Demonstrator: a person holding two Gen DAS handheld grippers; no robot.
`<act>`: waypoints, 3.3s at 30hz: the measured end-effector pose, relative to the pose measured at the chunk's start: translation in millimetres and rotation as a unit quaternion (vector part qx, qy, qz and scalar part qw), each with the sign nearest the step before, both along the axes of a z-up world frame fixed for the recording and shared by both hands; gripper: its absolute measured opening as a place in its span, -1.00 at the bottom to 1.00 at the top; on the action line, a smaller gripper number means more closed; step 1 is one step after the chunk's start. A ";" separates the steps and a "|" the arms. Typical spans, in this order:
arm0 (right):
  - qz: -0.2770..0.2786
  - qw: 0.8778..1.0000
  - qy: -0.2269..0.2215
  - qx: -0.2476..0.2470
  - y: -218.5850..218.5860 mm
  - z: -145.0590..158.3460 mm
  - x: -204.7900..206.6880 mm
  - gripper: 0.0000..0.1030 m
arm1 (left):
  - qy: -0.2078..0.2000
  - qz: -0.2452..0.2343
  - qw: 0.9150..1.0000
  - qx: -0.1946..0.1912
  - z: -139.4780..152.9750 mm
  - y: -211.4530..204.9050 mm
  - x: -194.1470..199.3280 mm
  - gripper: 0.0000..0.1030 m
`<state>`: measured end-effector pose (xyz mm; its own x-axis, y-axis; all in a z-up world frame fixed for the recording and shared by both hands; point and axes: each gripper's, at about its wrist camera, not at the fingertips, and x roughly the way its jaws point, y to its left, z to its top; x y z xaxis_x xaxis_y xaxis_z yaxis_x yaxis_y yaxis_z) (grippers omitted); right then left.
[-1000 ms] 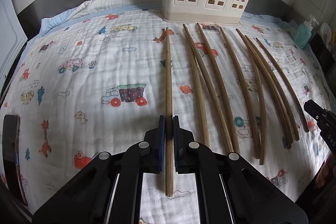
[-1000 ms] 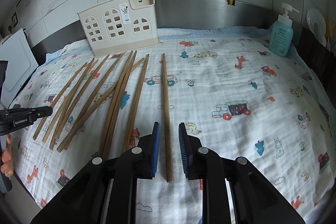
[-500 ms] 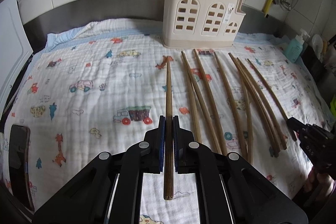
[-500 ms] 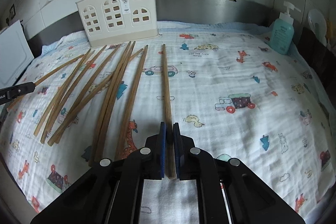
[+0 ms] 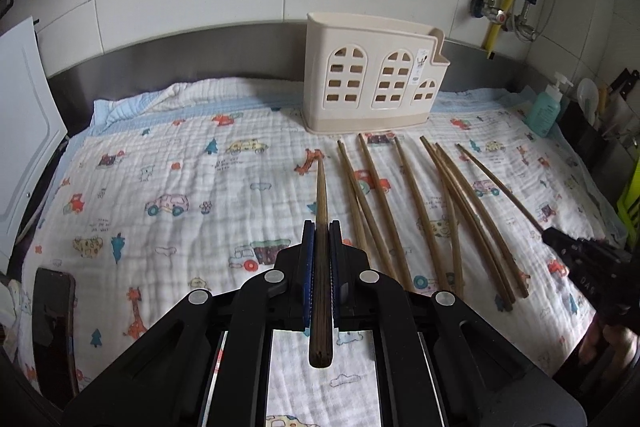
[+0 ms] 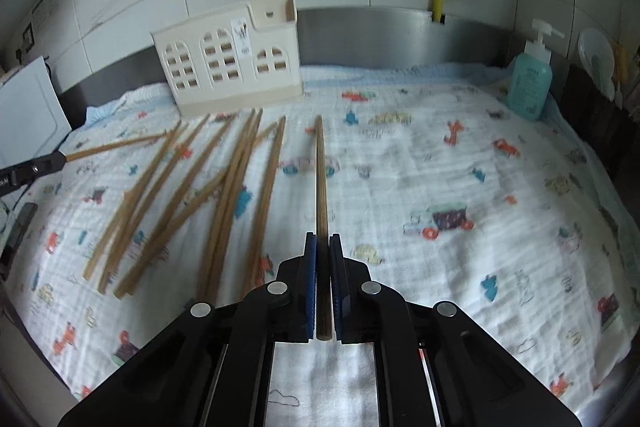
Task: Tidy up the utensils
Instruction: 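Lift the left tool's chopstick upright toward the holder while the right tool does likewise, then lower the left tool's chopstick into the holder and open while the right tool does likewise, then move the left tool back over the chopsticks while the right tool returns too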
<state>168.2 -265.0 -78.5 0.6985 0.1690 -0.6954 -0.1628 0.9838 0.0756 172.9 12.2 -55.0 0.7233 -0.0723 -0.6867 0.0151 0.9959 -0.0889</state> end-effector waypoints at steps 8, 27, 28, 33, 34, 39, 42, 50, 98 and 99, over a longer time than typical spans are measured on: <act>0.025 0.997 -0.070 -0.012 7.0 64.2 9.8 -0.87 | -0.018 -0.021 1.000 -0.002 20.4 0.3 6.5 -0.89; 0.123 0.984 -0.125 -0.018 25.5 220.0 96.9 -0.87 | -0.100 -0.056 0.993 -0.001 133.4 8.7 52.4 -0.89; 0.126 0.984 -0.125 -0.019 27.2 226.6 102.7 -0.87 | -0.109 -0.057 0.992 0.003 142.0 7.8 55.0 -0.89; 0.133 0.985 -0.113 -0.015 35.2 240.4 129.9 -0.87 | -0.155 -0.055 0.986 0.013 183.3 2.8 72.1 -0.89; 0.133 0.985 -0.111 -0.017 37.8 240.4 134.8 -0.87 | -0.161 -0.051 0.986 0.018 188.9 1.3 77.4 -0.89; 0.134 0.986 -0.094 -0.026 47.9 234.7 157.8 -0.87 | -0.166 -0.033 0.985 0.023 196.7 -2.0 111.4 -0.89; 0.137 0.987 -0.082 -0.027 51.8 227.2 168.0 -0.87 | -0.150 -0.027 0.988 0.010 188.6 2.1 133.0 -0.89; 0.138 0.988 -0.051 -0.040 61.6 201.0 189.0 -0.87 | -0.098 -0.037 0.994 0.002 159.2 0.6 166.0 -0.89; 0.077 0.997 -0.024 -0.001 27.6 70.9 12.2 -0.36 | -0.053 -0.024 0.998 -0.007 53.9 -0.9 6.0 0.09; 0.073 0.997 -0.022 -0.002 28.0 65.4 8.4 -0.36 | -0.048 -0.027 0.998 -0.004 48.1 -2.7 3.1 0.09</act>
